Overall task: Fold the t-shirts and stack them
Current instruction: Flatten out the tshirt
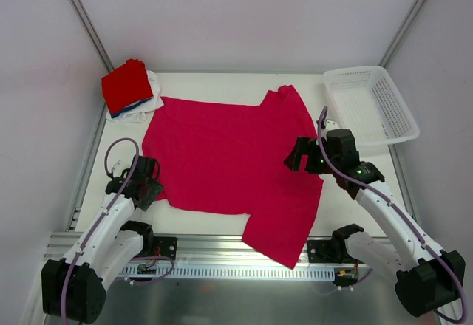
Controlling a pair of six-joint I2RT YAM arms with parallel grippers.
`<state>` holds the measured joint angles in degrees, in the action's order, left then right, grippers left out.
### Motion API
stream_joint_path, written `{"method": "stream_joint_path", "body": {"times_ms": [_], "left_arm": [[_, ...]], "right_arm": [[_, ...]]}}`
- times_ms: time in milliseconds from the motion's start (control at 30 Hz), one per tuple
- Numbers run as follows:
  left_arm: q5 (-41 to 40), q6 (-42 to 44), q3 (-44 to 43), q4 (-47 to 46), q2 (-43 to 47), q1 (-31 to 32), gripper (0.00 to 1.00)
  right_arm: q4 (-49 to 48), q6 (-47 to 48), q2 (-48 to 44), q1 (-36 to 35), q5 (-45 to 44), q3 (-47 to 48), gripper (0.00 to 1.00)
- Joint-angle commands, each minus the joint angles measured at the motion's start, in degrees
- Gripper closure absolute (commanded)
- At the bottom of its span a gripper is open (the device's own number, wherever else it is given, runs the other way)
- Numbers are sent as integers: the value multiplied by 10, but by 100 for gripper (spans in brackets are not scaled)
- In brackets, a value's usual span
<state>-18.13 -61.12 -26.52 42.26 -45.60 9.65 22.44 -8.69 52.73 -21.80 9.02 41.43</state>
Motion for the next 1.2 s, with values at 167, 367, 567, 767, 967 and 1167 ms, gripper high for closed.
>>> {"method": "stream_joint_path", "body": {"times_ms": [167, 367, 567, 767, 967, 1167], "left_arm": [[-3, 5, 17, -44, -23, -5, 52], [7, -1, 32, -60, -60, -5, 52], [1, -14, 32, -60, -94, -5, 57], [4, -15, 15, -61, -146, -5, 77], [6, 2, 9, -60, -157, -5, 100], [30, 7, -4, -30, -160, -5, 100]], "right_arm": [[-19, 6, -3, -2, 9, -4, 0], [-17, 9, 0, -2, 7, -4, 1], [-17, 10, 3, -2, 5, -1, 1], [-17, 10, 0, -2, -1, -6, 1], [-18, 11, -3, 0, -7, -11, 1], [-18, 12, -3, 1, -8, -14, 0]]}}
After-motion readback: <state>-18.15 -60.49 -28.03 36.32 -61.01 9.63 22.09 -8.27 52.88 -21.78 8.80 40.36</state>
